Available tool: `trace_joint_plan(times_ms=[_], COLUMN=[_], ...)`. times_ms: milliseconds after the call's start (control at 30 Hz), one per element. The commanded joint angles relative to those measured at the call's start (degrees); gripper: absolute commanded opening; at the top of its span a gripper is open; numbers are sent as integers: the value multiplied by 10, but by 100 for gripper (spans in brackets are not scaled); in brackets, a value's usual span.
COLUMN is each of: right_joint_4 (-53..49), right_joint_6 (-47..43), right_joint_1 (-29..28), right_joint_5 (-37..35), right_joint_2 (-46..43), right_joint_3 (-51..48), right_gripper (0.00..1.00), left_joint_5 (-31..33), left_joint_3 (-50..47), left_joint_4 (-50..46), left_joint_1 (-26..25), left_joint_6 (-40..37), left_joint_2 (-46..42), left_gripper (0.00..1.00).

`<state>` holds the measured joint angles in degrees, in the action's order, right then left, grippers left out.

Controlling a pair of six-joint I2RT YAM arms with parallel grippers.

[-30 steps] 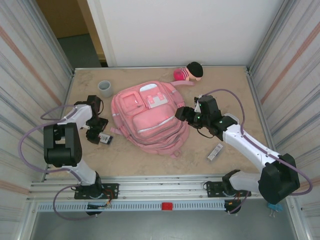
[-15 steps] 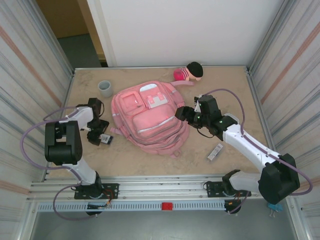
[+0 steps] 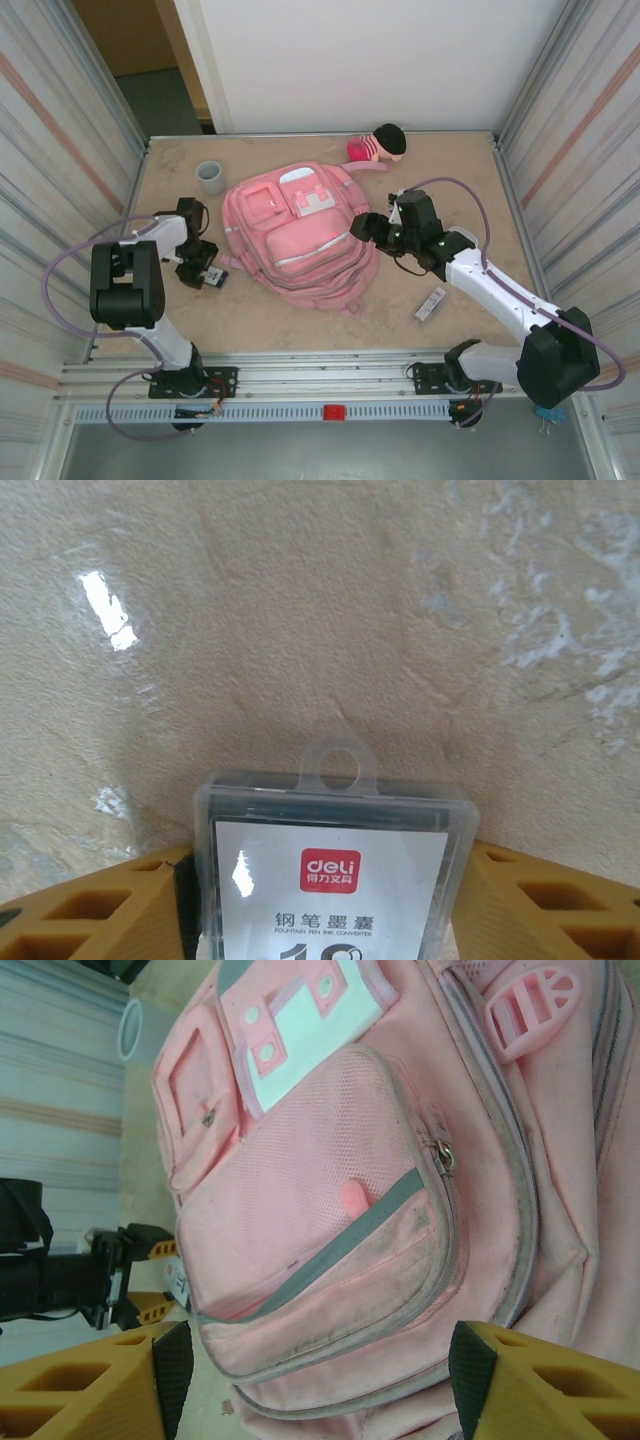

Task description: Pack books, pencil case, and school supplies into a backpack

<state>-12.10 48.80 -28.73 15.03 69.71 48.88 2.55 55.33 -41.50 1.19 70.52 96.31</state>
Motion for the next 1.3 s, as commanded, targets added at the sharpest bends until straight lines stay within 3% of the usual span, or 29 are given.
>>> trace_joint_plan(times_ms=[0, 167, 467, 700, 967, 1267], right_joint_4=[-6, -4, -9, 10, 90, 160], right_joint_6=[-4, -4, -6, -13, -60, -41], right_joint_1=[0, -7, -18, -31, -105, -178], right_joint_5=[-7, -4, -15, -8, 64, 110], right_joint_2=[-5, 4, 0, 4, 75, 182], right_joint_3=[16, 24, 27, 26, 65, 111], right_gripper=[70, 70, 70, 70, 70, 67], left_joint_5=[0, -5, -19, -51, -115, -136], left_joint_3=[-33, -46, -59, -72, -74, -48], left_joint_4=[-5, -2, 5, -23, -51, -23], left_joint_1=[6, 7, 6, -9, -73, -151], left_joint_6=[10, 11, 21, 43, 110, 188], left_joint_2=[-3, -16, -21, -118, -269, -339], left_gripper=[62, 66, 57, 55, 54, 54])
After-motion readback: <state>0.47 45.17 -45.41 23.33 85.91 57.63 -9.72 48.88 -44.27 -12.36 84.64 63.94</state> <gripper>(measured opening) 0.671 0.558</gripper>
